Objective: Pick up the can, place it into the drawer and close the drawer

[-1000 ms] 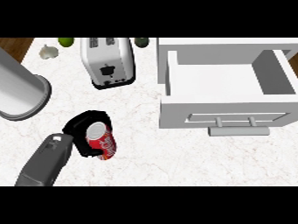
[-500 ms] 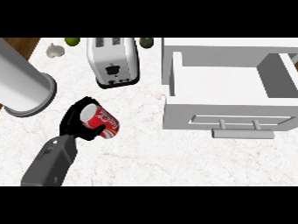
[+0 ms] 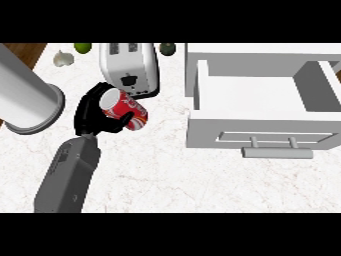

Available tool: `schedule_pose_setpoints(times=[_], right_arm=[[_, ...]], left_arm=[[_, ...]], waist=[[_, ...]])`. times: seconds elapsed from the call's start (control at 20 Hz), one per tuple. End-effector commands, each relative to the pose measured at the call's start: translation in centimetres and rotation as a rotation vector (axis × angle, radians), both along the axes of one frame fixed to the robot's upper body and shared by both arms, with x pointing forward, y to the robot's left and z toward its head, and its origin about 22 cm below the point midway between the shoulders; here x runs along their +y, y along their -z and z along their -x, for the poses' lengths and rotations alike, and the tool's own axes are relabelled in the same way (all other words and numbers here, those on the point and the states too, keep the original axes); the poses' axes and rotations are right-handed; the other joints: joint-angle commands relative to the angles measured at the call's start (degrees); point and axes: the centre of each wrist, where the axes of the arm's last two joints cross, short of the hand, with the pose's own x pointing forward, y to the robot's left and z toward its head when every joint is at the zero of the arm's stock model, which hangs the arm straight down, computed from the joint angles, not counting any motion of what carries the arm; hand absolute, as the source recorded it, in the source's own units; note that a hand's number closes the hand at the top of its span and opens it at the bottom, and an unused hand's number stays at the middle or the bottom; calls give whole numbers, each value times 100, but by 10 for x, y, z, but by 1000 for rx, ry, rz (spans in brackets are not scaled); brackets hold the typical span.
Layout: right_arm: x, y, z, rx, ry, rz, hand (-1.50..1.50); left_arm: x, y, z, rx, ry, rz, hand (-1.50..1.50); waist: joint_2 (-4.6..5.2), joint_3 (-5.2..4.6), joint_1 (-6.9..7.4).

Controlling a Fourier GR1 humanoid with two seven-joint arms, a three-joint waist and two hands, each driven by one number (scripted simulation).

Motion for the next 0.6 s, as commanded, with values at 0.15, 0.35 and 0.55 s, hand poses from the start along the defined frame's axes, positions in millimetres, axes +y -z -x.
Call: schedule_pose_setpoints(times=[0.15, 0.35, 0.55], right_arm=[[13, -3, -16, -7, -6, -9, -150], [8, -7, -7, -11, -14, -26, -150], [8, 12, -20, -22, -24, -4, -150]], left_arm=[[-37, -64, 16, -39, 37, -22, 150], [-48, -108, 6, -54, -14, -56, 150], [-71, -145, -12, -78, -12, -67, 150]], waist=[[23, -7, -11], [51, -10, -108], [68, -7, -152]])
